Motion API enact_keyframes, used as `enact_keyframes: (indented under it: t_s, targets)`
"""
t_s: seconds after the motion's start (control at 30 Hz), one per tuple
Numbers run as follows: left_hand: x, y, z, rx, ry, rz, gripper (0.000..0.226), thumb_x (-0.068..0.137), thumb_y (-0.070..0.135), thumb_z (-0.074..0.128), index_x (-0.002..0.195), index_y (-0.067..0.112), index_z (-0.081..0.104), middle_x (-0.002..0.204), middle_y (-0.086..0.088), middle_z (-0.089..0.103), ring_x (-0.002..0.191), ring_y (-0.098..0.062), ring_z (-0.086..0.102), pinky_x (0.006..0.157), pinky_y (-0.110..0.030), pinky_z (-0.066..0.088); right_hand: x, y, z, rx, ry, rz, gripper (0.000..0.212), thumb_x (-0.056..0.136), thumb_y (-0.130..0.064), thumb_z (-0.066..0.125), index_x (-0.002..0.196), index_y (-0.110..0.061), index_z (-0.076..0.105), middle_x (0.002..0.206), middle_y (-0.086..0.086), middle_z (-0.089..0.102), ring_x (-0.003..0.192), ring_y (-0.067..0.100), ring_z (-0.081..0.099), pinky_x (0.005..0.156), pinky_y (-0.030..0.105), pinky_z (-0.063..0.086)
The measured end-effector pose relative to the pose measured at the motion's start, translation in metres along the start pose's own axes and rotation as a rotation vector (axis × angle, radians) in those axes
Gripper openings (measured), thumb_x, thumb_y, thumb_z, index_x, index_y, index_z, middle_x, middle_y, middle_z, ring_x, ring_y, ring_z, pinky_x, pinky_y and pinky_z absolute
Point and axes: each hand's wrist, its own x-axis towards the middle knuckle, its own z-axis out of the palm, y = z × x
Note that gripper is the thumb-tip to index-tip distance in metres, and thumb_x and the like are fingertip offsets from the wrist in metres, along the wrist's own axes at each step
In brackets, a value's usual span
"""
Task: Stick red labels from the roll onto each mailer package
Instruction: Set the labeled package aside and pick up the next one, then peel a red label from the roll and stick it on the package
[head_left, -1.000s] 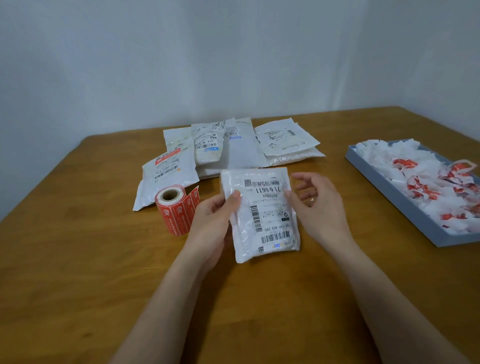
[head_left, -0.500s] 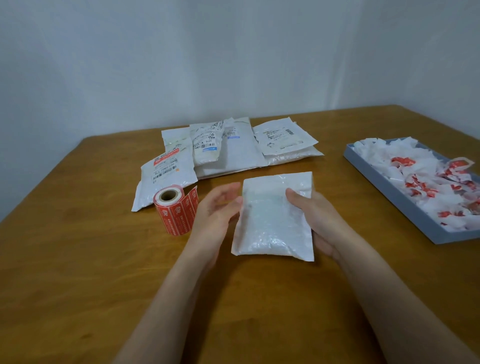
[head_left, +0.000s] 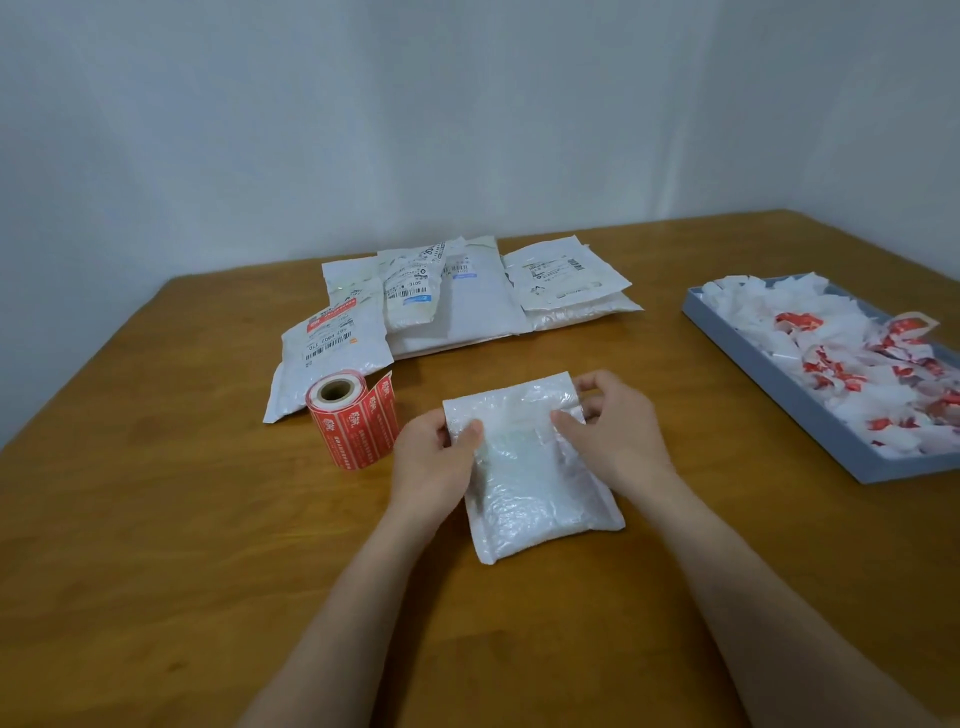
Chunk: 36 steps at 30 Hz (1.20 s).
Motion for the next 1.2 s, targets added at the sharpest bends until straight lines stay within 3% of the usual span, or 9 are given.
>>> enact_keyframes:
  t_s: [0.07,0.13,0.23,0.3,0.47,0.7,0.83,0.97,1.2]
  targets:
    - [0.001,-0.006,0.004,0.172,0.049,0.106,0.019,0.096,0.024,0.056,0.077,0.020,0.057,0.071,0.012,0.056,0.064,-0.003,0.051,0.052,-0.008,0.037,-0.001,0.003,0.003,-0.172,-0.009,-0.043,0.031,0.087,-0.031,0.065,0.114,-0.022,0.053,0.085,-0.007,0.063,0.078,0.011,0.060,0.065,0.033,0.052]
    - [0.002,-0.009,0.006,0.241,0.049,0.131,0.008,0.095,0.027,0.059,0.092,0.019,0.059,0.081,0.014,0.057,0.070,0.001,0.052,0.056,-0.007,0.039,-0.002,0.006,0.004,-0.259,-0.008,-0.055,0.040,0.086,-0.031,0.064,0.121,-0.021,0.048,0.085,-0.007,0.059,0.077,0.011,0.058,0.058,0.029,0.046]
    - [0.003,-0.013,0.006,0.304,0.038,0.130,0.050,0.089,0.032,0.067,0.134,0.017,0.049,0.112,0.008,0.062,0.098,-0.005,0.059,0.081,-0.016,0.048,-0.004,0.010,0.005,-0.337,0.012,-0.085,0.059,0.084,-0.030,0.068,0.133,-0.021,0.037,0.098,-0.004,0.057,0.083,0.011,0.056,0.060,0.024,0.042]
    - [0.000,-0.011,0.005,0.440,0.074,0.161,0.065,0.088,0.038,0.067,0.143,0.019,0.039,0.134,0.002,0.054,0.120,-0.016,0.054,0.097,-0.031,0.047,-0.005,0.010,0.005,-0.371,0.025,-0.122,0.059,0.085,-0.029,0.069,0.135,-0.022,0.038,0.116,-0.001,0.051,0.091,0.012,0.054,0.067,0.024,0.043]
    - [-0.010,0.017,0.001,0.798,0.200,0.305,0.052,0.094,0.046,0.054,0.138,0.021,0.042,0.136,0.003,0.045,0.105,-0.018,0.059,0.070,-0.026,0.042,-0.006,0.007,0.004,-0.410,0.008,-0.173,0.044,0.088,-0.027,0.065,0.128,-0.022,0.046,0.125,-0.001,0.043,0.090,0.010,0.053,0.069,0.023,0.046]
    - [-0.008,0.034,-0.043,0.480,0.478,0.612,0.025,0.089,0.018,0.059,0.114,0.014,0.063,0.112,-0.003,0.061,0.099,-0.023,0.059,0.074,-0.030,0.045,-0.005,-0.018,-0.001,-0.304,0.025,-0.347,0.028,0.092,-0.023,0.058,0.120,-0.022,0.055,0.117,-0.005,0.050,0.082,0.005,0.052,0.079,0.025,0.049]
    - [0.012,0.019,-0.077,0.254,0.422,0.497,0.029,0.085,0.016,0.061,0.114,0.018,0.063,0.119,0.004,0.053,0.115,-0.023,0.052,0.095,-0.041,0.047,-0.005,-0.046,0.016,-0.224,-0.101,-0.473,0.035,0.093,-0.016,0.056,0.127,-0.022,0.052,0.121,-0.004,0.052,0.093,0.004,0.052,0.085,0.025,0.047]
    - [0.015,-0.004,-0.088,0.010,0.334,0.417,0.020,0.081,0.027,0.059,0.100,0.028,0.066,0.123,0.009,0.058,0.122,-0.011,0.050,0.098,-0.049,0.047,-0.005,-0.073,0.047,-0.191,-0.203,-0.552,0.044,0.094,-0.009,0.051,0.137,-0.019,0.045,0.133,0.001,0.050,0.107,0.013,0.053,0.094,0.028,0.044]
    - [0.021,-0.020,-0.089,0.014,0.184,0.452,0.014,0.084,0.012,0.065,0.098,0.009,0.066,0.106,0.000,0.067,0.111,-0.006,0.059,0.091,-0.015,0.045,0.004,-0.087,0.088,-0.172,-0.320,-0.570,0.053,0.094,0.002,0.044,0.143,-0.019,0.044,0.147,0.002,0.044,0.136,0.019,0.037,0.113,0.031,0.029]
